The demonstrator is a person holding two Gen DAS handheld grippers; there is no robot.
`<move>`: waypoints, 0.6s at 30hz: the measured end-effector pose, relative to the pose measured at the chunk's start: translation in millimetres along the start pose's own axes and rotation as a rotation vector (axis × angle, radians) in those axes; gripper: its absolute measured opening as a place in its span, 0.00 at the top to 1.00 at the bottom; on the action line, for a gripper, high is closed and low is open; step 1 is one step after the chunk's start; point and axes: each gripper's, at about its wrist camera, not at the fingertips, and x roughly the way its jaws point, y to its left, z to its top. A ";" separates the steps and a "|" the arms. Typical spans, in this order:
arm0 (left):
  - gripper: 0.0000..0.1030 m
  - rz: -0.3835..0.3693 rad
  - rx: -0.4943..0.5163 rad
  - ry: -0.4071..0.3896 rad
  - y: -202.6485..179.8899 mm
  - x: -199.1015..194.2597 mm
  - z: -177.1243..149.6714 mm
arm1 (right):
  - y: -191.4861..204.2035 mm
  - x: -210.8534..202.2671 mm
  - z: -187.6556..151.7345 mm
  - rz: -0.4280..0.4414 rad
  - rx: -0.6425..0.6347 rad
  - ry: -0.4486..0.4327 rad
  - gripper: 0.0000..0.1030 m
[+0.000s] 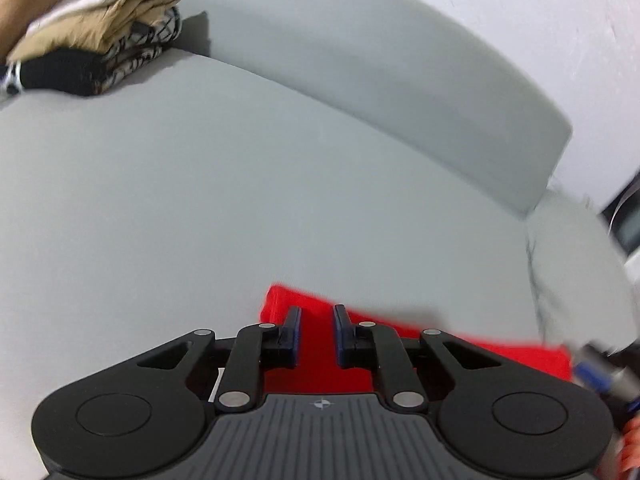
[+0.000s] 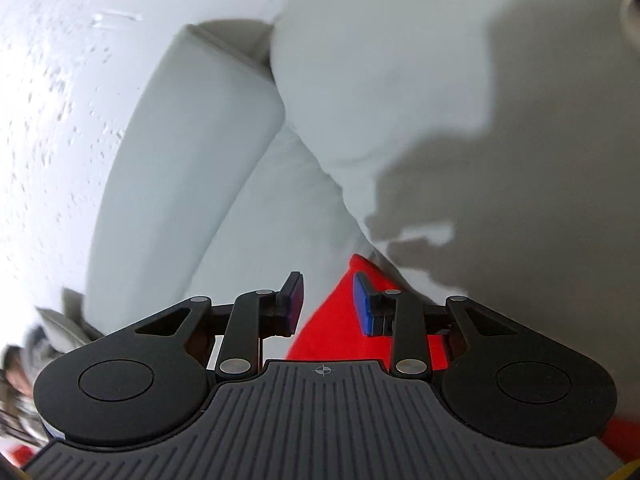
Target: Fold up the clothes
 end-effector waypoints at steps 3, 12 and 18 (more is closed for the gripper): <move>0.93 0.081 0.095 0.008 -10.8 25.7 -1.6 | -18.7 42.2 7.2 0.053 0.064 0.130 0.89; 0.92 0.280 0.070 -0.052 -7.1 3.3 -5.7 | 3.5 17.9 -5.9 -0.206 -0.207 -0.244 0.98; 0.69 0.213 0.164 -0.020 -19.9 -79.1 -43.6 | 21.4 -54.3 -29.3 -0.154 -0.326 -0.165 0.76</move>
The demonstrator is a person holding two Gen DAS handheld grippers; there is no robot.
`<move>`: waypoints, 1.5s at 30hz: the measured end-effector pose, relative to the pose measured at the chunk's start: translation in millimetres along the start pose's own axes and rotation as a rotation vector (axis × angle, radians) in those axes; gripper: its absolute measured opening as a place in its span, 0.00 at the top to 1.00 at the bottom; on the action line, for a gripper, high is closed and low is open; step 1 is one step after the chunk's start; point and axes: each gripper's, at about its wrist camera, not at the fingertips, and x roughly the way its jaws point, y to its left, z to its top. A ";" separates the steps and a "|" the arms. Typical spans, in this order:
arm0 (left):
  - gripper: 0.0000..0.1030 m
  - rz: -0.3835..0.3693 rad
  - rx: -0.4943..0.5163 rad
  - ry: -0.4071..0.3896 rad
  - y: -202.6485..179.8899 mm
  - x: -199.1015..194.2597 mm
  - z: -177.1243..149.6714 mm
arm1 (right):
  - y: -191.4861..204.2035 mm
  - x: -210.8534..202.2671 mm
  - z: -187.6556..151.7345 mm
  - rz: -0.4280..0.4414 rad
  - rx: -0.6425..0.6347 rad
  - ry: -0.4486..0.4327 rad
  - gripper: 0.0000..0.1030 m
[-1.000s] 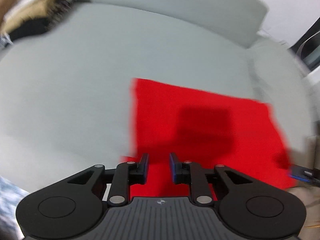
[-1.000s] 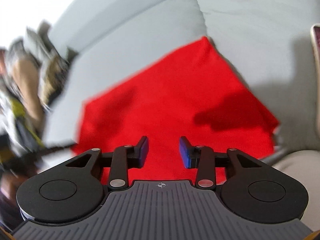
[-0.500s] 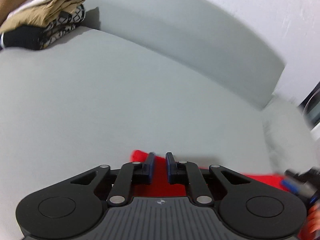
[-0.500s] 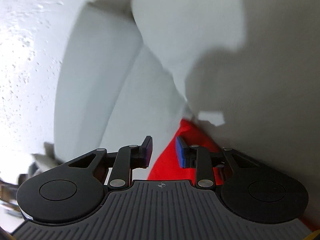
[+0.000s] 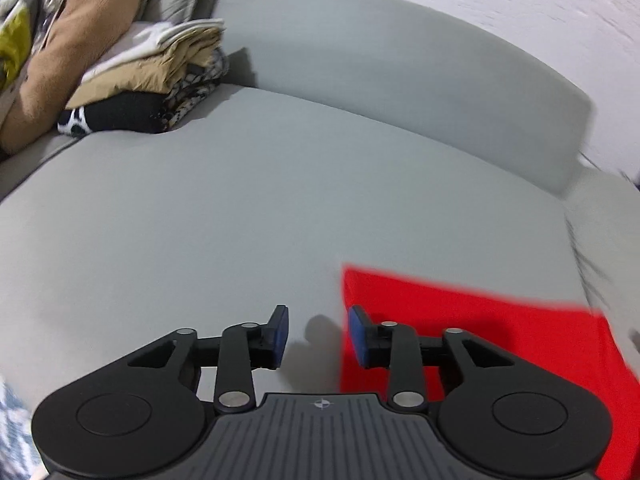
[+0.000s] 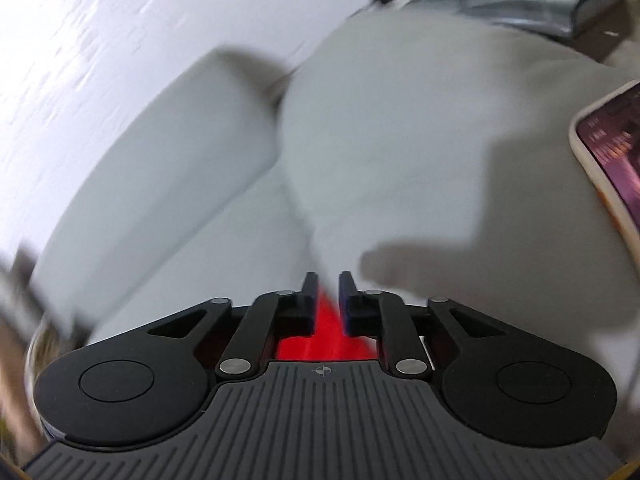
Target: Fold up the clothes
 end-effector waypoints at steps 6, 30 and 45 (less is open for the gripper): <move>0.62 -0.106 0.153 0.049 -31.0 -41.1 -47.3 | 33.5 -50.9 -43.2 0.047 -0.293 0.194 0.63; 0.61 -0.114 0.349 0.160 -70.9 -77.3 -131.2 | -22.3 -142.5 -125.0 0.015 -0.312 0.491 0.34; 0.58 -0.120 0.260 0.137 -71.8 -49.0 -104.9 | -93.6 -139.7 -63.4 0.026 0.172 0.234 0.42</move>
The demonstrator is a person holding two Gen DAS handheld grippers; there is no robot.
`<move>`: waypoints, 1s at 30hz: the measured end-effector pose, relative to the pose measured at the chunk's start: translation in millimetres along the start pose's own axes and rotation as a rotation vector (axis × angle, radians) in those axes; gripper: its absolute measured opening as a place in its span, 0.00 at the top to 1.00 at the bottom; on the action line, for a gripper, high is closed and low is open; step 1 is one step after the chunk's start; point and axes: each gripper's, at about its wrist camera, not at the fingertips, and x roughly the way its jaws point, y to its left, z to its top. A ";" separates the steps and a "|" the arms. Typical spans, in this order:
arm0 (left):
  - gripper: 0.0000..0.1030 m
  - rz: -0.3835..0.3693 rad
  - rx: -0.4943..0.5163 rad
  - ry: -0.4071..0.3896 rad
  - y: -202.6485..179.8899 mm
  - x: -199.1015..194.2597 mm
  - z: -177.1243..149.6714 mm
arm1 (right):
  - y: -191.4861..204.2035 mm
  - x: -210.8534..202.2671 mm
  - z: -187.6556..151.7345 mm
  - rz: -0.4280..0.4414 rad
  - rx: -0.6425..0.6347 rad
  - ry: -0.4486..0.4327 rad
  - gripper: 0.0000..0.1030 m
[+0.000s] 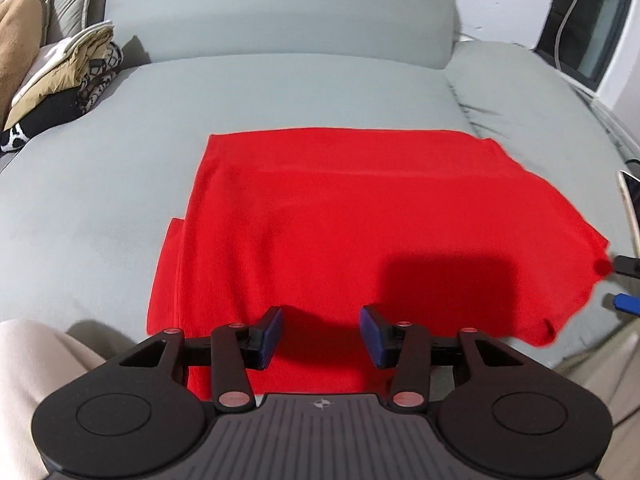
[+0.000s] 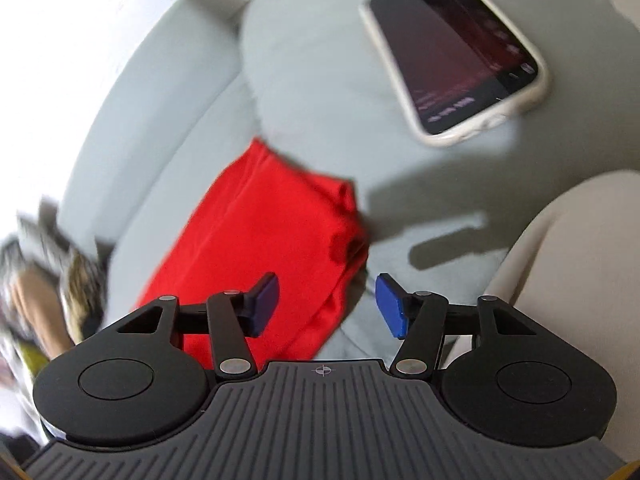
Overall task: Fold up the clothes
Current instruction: 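Grasp the shirt edge with the right gripper and fold it over lengthwise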
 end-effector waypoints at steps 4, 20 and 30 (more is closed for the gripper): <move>0.58 -0.009 0.007 0.011 0.6 5.1 2.2 | -9.7 10.7 9.1 0.013 0.057 -0.016 0.43; 0.57 -0.036 0.015 0.015 6.3 5.9 0.8 | -24.8 56.6 16.7 0.091 -0.032 -0.066 0.45; 0.57 -0.017 0.093 0.061 -2.3 7.5 5.3 | -1.1 53.7 16.3 -0.003 -0.091 -0.089 0.91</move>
